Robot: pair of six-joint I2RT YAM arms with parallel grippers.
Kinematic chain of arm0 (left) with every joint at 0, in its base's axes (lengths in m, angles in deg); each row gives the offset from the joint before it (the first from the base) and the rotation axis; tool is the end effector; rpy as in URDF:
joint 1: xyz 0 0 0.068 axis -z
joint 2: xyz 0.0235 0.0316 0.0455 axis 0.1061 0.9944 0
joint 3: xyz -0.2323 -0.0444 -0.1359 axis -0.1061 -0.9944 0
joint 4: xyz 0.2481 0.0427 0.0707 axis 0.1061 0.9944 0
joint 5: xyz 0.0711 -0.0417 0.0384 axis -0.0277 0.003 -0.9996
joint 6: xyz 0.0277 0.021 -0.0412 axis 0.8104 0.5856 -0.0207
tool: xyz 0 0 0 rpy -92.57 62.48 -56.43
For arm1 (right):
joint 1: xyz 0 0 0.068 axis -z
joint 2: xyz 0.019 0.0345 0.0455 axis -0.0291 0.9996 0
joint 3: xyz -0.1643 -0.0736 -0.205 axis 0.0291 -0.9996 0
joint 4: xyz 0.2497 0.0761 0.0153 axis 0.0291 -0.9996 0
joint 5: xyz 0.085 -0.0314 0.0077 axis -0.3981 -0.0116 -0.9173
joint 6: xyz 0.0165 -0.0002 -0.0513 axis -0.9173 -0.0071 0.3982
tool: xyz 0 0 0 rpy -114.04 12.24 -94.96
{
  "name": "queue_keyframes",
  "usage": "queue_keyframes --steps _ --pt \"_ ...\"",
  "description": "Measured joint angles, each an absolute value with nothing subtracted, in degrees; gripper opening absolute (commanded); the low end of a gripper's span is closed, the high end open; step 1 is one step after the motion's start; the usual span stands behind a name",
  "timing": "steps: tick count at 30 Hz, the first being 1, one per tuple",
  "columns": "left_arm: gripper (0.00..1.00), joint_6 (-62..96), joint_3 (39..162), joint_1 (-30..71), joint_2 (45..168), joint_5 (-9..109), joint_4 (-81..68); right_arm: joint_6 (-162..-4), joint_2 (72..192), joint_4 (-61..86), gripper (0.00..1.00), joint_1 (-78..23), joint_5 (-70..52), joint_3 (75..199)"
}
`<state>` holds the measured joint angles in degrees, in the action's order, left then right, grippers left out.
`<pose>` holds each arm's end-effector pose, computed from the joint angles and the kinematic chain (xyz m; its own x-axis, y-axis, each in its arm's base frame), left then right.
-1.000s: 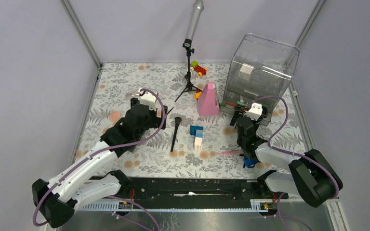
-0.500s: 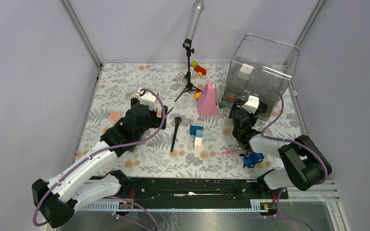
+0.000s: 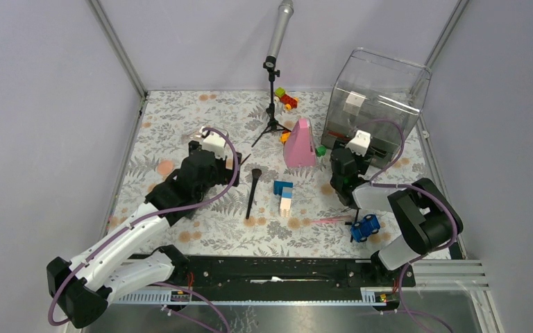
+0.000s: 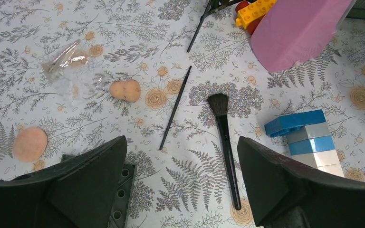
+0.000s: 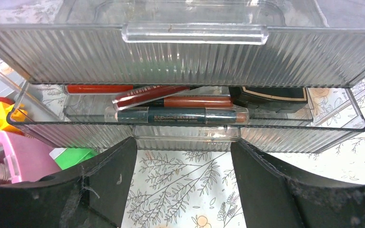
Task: Organize the makeup
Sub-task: Close the drawer in the storage box.
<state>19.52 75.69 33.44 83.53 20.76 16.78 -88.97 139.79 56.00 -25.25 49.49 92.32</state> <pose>0.1665 -0.1207 0.3127 -0.3905 0.1322 -0.9110 0.2858 0.9581 0.0165 0.2706 0.1067 0.1774 -0.1401 0.0868 -0.9863 0.4202 0.9072 0.0201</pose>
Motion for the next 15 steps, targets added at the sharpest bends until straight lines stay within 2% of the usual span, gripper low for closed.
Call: queue_keyframes --steps 7,15 --pt "0.97 19.5 75.7 33.3 83.7 21.0 16.8 -88.3 141.8 56.9 0.84 -23.9 51.0 94.6" --pt "0.97 19.5 75.7 33.2 83.7 21.2 16.8 -86.8 143.2 59.6 0.84 -21.8 52.6 97.5"
